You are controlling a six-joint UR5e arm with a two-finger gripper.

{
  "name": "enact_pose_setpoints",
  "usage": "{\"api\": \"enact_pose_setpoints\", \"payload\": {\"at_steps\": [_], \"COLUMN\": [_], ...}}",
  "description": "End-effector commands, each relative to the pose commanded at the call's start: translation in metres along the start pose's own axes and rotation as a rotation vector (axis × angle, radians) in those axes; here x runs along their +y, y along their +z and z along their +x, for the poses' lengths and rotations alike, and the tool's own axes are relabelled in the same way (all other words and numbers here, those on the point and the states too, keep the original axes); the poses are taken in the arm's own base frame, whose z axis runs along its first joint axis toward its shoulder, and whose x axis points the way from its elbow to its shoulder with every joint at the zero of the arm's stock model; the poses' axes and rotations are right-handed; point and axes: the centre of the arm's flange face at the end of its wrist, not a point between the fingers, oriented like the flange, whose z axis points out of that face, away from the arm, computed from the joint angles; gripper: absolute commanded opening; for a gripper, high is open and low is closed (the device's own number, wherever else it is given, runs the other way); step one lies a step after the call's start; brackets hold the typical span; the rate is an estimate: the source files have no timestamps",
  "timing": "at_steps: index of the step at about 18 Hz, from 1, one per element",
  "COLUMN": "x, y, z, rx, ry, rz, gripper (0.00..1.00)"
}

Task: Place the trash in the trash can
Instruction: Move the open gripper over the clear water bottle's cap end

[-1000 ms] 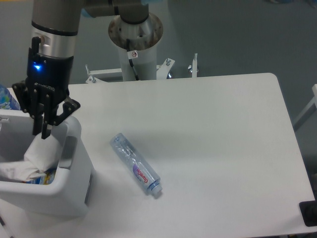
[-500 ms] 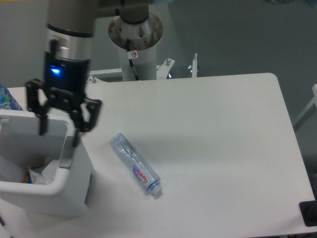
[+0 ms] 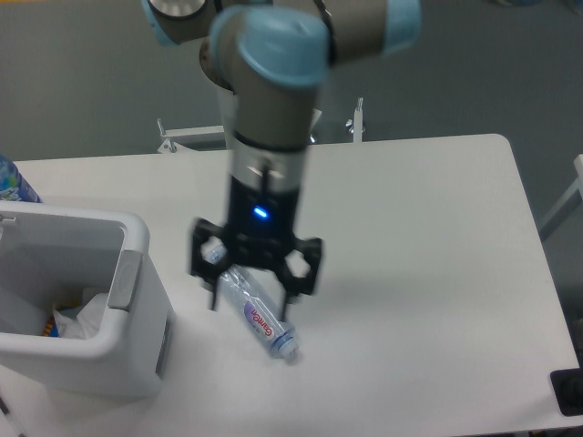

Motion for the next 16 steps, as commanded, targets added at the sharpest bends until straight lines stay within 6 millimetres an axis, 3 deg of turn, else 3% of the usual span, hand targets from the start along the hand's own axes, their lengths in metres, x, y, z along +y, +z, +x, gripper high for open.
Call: {"api": "enact_pose_setpoints", "payload": {"at_steps": [6,13,16], "x": [0.014,0.010,0.017], "y": [0.065,0.100,0.130], "z": [-0.027,-0.039,-0.038], "rx": [0.029,0.049,-0.023], "ry": [-0.072,-0.212,-0.249], "rz": [-0.119,-0.259,-0.323], "gripper": [0.87,0.87,0.87]}}
